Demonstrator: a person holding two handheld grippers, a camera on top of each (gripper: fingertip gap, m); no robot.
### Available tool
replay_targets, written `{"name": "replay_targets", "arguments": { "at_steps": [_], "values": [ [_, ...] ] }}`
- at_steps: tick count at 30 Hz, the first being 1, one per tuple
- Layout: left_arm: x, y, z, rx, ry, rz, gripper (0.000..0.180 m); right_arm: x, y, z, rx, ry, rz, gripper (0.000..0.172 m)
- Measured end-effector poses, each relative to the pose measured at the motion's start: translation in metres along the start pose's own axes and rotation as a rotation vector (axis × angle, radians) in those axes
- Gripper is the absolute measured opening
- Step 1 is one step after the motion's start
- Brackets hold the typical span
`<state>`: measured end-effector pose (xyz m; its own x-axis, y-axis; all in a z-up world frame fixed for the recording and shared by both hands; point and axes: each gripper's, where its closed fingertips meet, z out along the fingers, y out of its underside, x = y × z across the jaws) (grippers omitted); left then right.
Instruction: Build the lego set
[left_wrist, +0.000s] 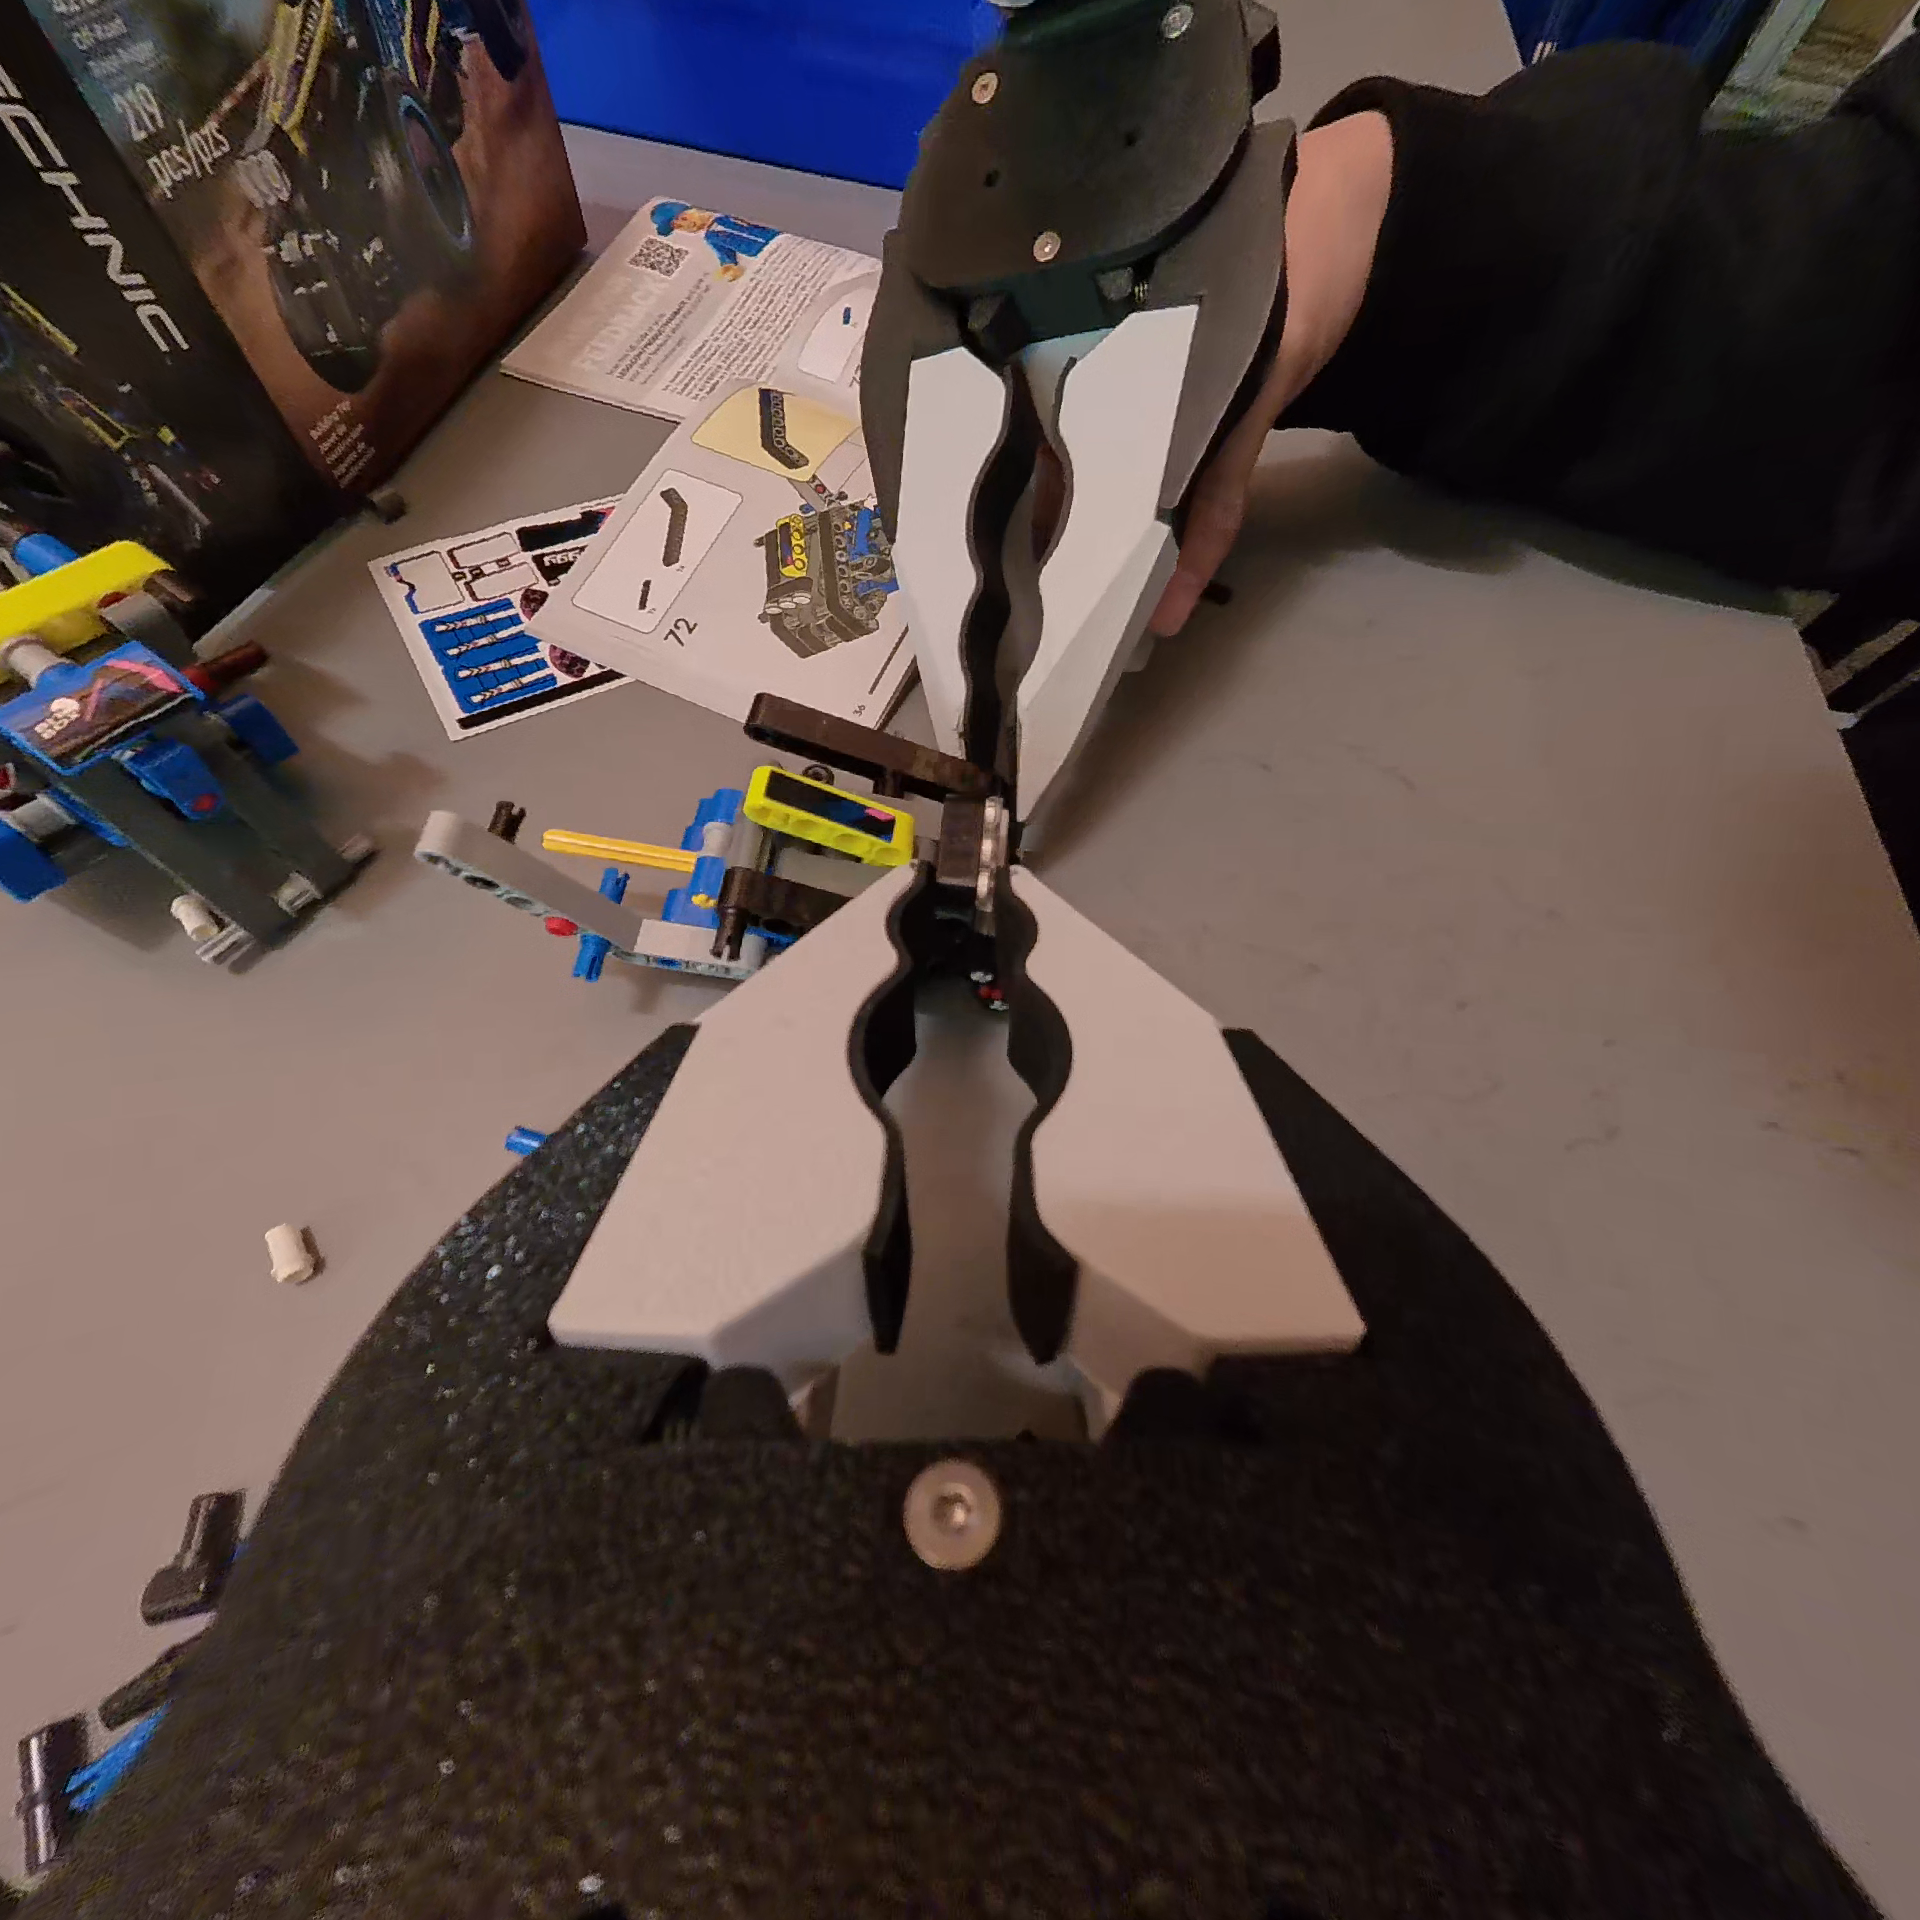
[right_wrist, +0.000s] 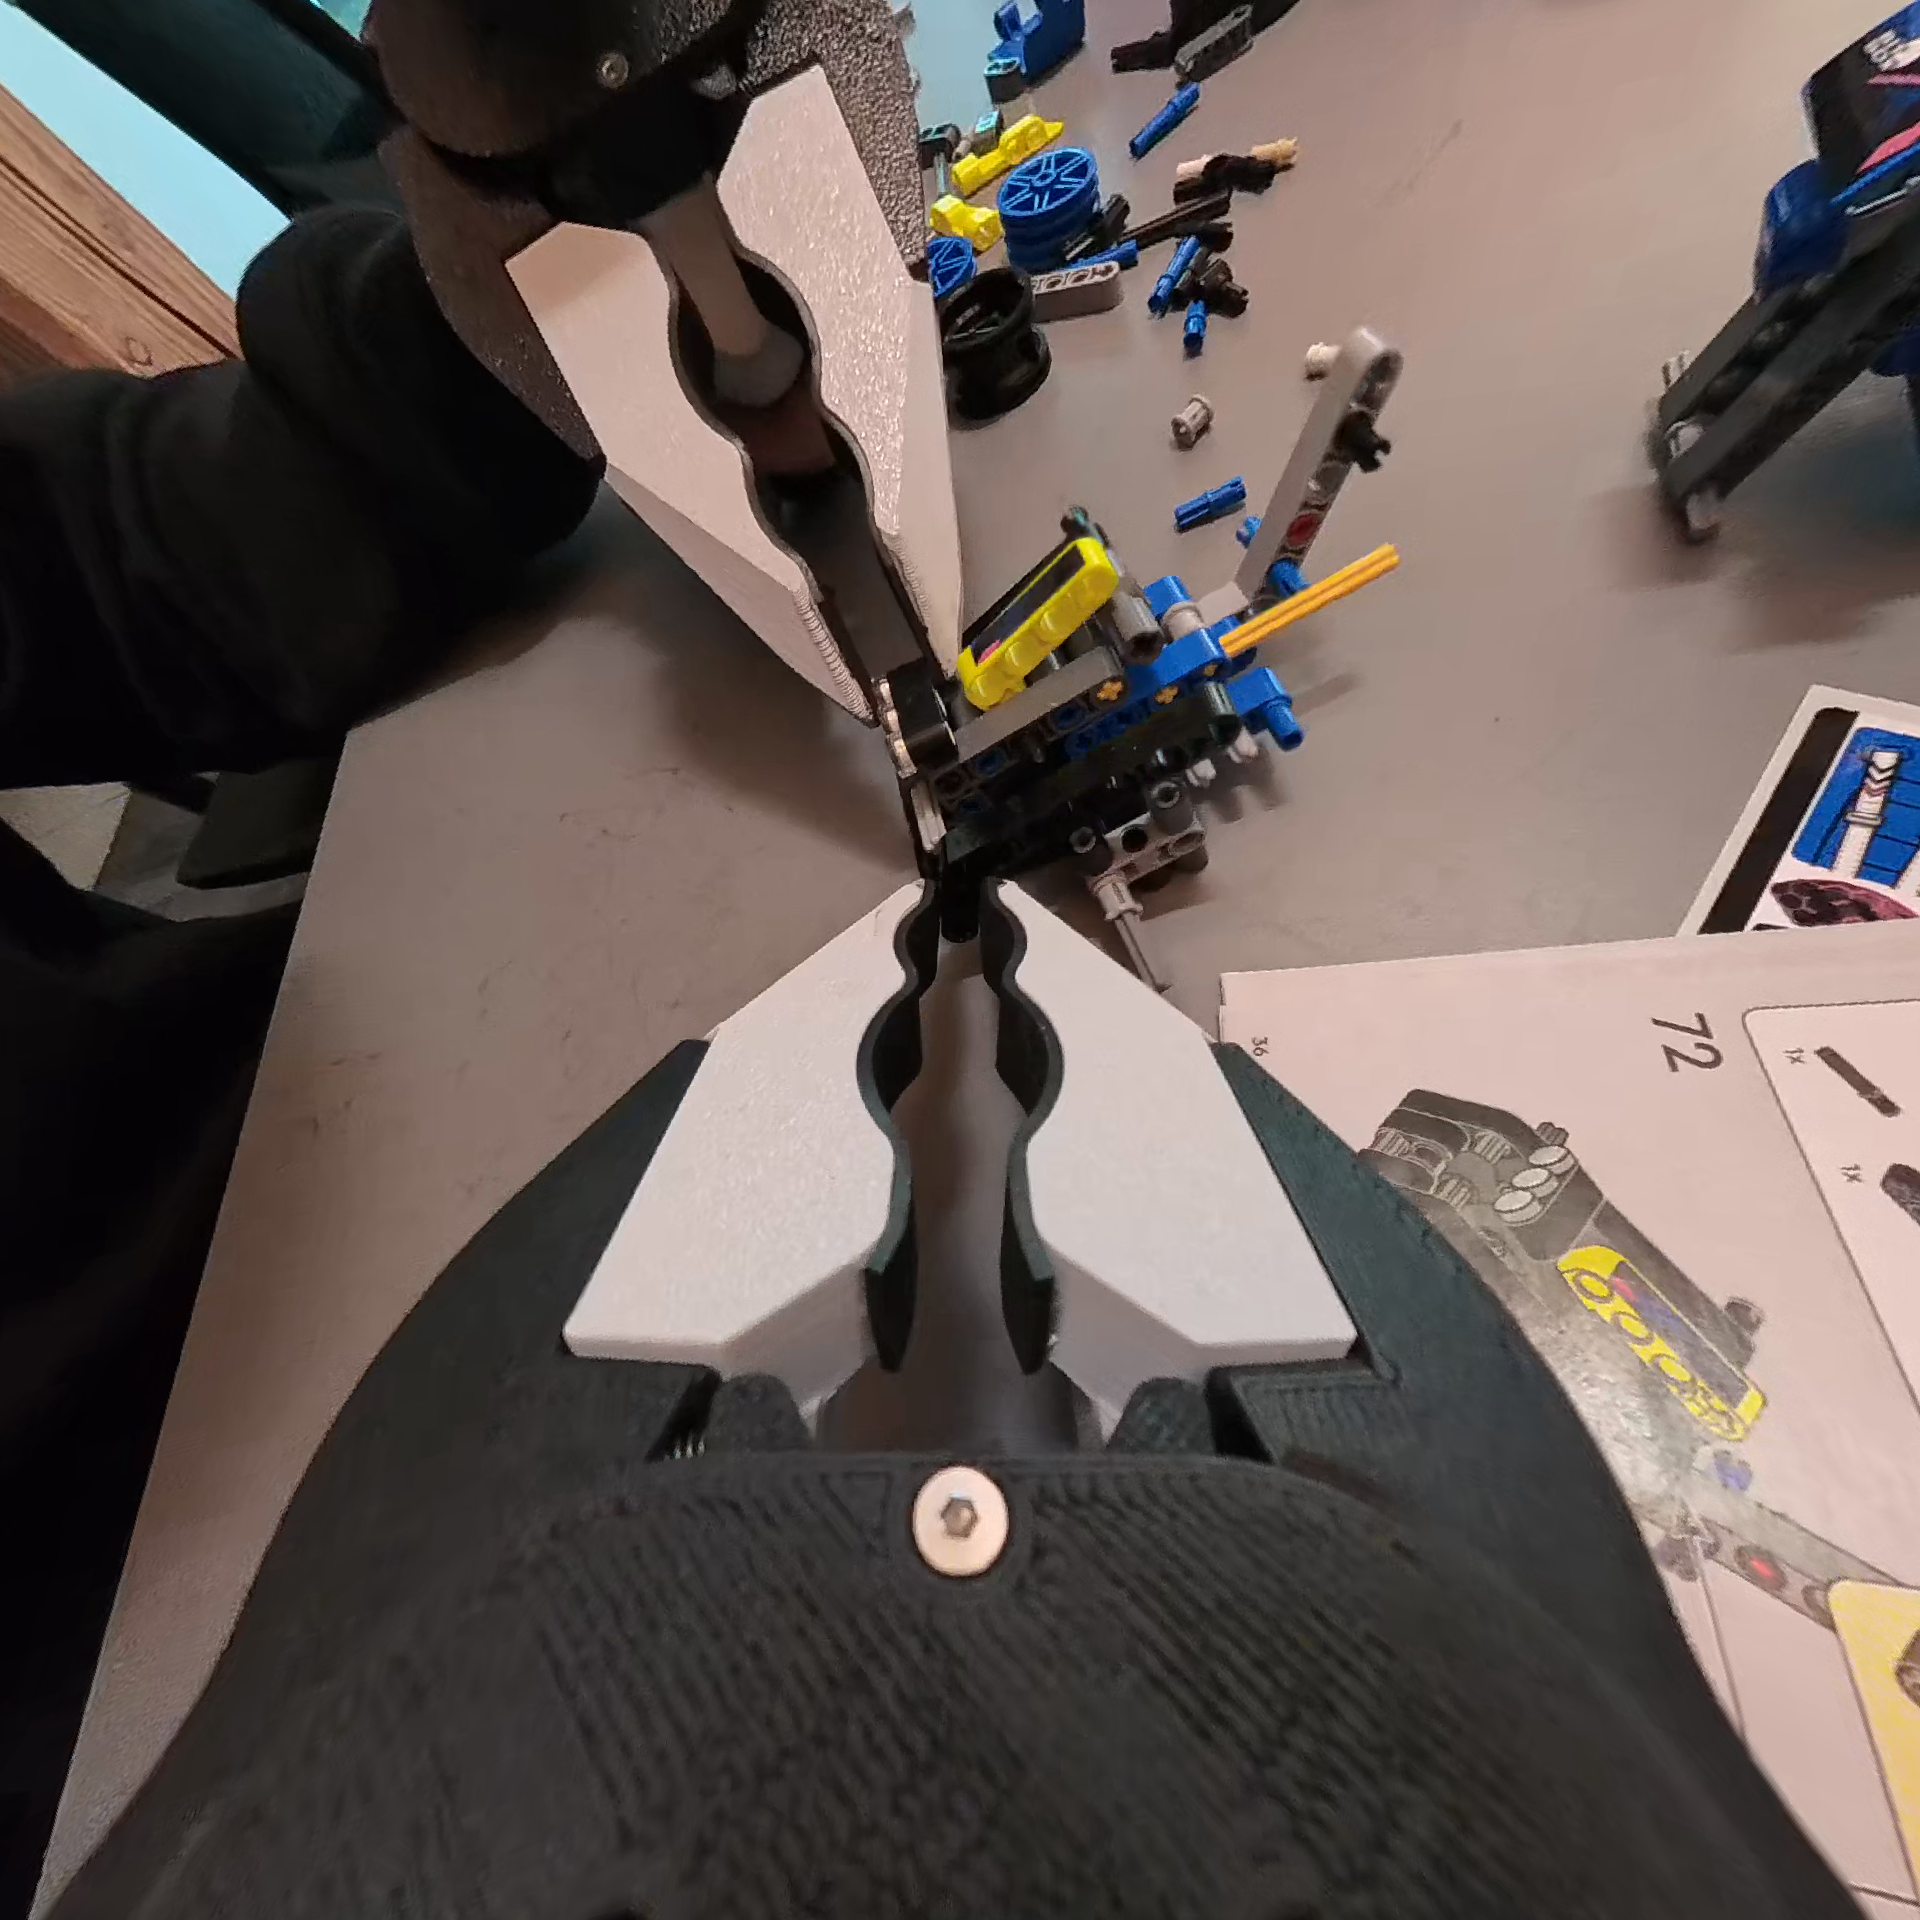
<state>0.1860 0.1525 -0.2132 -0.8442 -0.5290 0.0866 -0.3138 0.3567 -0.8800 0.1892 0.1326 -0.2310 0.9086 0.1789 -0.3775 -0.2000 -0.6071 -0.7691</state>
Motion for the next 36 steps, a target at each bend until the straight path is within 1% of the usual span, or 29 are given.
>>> {"name": "replay_targets", "arguments": {
  "at_steps": [3, 7, 10, 14, 16, 17, 18, 20, 22, 24, 27, 30, 32, 36],
  "values": [
    [0.0, -0.001, 0.001, 0.003, 0.003, -0.01, 0.008, 0.001, -0.001, -0.001, 0.003, 0.009, -0.025, 0.005],
    [0.001, -0.002, 0.002, 0.004, 0.003, -0.004, 0.008, 0.001, 0.001, -0.001, -0.009, 0.006, -0.012, 0.005],
    [0.001, -0.002, 0.002, 0.006, -0.009, 0.002, 0.008, -0.003, 0.001, -0.002, -0.002, 0.01, -0.075, 0.005],
    [0.005, -0.004, 0.002, 0.016, -0.004, 0.025, 0.015, -0.009, 0.0, -0.004, 0.013, 0.0, -0.113, 0.005],
    [0.008, -0.013, -0.002, 0.056, -0.019, 0.03, 0.018, -0.012, -0.002, -0.006, 0.029, -0.002, -0.136, 0.005],
    [0.009, -0.02, -0.007, 0.088, -0.04, 0.032, 0.022, -0.013, -0.004, -0.008, 0.049, 0.005, -0.148, 0.005],
    [0.012, -0.028, -0.012, 0.115, -0.064, 0.036, 0.023, -0.015, -0.005, -0.012, 0.071, 0.007, -0.156, 0.005],
    [0.023, -0.038, -0.015, 0.135, -0.089, 0.033, 0.017, -0.027, -0.013, -0.021, 0.155, -0.031, -0.203, 0.005],
    [0.031, -0.038, -0.007, 0.103, -0.107, -0.037, 0.016, -0.04, -0.023, -0.029, 0.256, -0.073, -0.232, 0.005],
    [0.042, -0.037, 0.005, 0.088, -0.088, -0.071, 0.021, -0.046, -0.028, -0.035, 0.316, -0.099, -0.225, 0.005],
    [0.049, -0.037, 0.015, 0.075, -0.091, -0.057, 0.016, -0.055, -0.035, -0.043, 0.397, -0.165, -0.2, 0.005],
    [0.048, -0.041, 0.018, 0.104, -0.116, -0.026, 0.003, -0.054, -0.034, -0.041, 0.386, -0.173, -0.181, 0.005],
    [0.047, -0.039, 0.019, 0.109, -0.124, -0.016, 0.003, -0.052, -0.033, -0.04, 0.367, -0.158, -0.17, 0.005],
    [0.052, -0.037, 0.02, 0.126, -0.084, 0.002, 0.002, -0.056, -0.029, -0.04, 0.351, -0.2, -0.163, 0.005]
  ]
}}
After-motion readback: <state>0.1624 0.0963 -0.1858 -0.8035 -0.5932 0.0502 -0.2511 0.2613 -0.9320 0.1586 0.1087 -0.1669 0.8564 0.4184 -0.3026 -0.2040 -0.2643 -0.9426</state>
